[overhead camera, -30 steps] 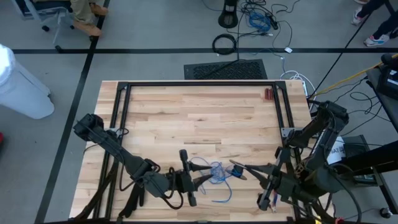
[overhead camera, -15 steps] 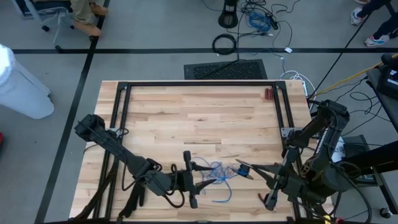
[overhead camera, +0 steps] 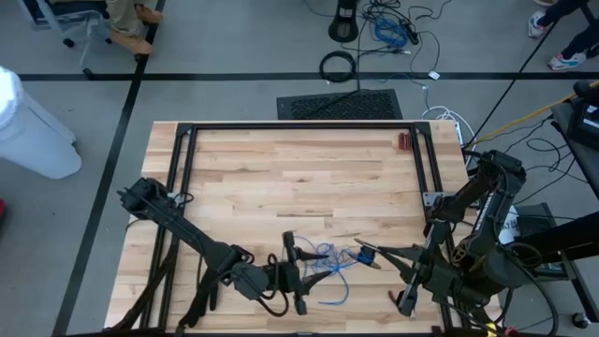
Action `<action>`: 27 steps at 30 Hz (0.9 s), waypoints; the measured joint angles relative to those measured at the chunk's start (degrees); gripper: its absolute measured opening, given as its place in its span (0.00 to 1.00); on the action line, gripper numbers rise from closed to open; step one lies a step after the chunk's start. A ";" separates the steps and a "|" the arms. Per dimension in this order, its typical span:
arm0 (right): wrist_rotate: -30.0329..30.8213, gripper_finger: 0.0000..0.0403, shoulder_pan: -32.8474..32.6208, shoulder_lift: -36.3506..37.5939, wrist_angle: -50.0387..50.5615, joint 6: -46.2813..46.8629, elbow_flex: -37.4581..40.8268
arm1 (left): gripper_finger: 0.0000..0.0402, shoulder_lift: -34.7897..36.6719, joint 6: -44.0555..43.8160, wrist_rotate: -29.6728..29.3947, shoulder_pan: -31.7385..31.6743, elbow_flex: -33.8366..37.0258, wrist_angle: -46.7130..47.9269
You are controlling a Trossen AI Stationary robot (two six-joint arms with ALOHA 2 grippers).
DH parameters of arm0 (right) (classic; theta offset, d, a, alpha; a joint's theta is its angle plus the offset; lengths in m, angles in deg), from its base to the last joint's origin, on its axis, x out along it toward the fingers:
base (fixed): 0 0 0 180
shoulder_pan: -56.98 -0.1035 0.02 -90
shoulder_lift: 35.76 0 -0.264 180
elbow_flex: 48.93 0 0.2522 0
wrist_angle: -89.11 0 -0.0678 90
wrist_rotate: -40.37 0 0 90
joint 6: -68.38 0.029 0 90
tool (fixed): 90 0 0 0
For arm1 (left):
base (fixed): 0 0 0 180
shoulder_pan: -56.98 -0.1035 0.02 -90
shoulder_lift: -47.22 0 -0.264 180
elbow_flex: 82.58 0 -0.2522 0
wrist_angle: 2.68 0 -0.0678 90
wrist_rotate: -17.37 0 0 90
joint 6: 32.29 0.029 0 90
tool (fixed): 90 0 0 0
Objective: Coil cords
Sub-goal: Coil the blue wire onto the black spool
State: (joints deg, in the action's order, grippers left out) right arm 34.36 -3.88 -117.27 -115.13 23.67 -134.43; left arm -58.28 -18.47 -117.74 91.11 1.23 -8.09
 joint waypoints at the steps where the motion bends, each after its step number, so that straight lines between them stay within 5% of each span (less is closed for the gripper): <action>1: 0.00 0.00 0.00 0.00 0.00 0.00 0.00 | 0.43 -0.01 0.01 -0.12 0.14 0.00 0.44; 21: -0.04 0.00 0.02 0.00 0.00 0.04 0.00 | 0.43 -2.29 0.29 -0.82 -0.37 -0.02 0.04; 27: -0.04 0.00 0.02 0.00 0.02 0.02 0.00 | 0.35 -2.27 0.90 -0.80 -0.25 -0.02 0.17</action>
State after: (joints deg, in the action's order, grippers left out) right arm 34.32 -3.85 -117.27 -115.11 23.69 -134.43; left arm -60.55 -17.57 -118.54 90.86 1.20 -7.92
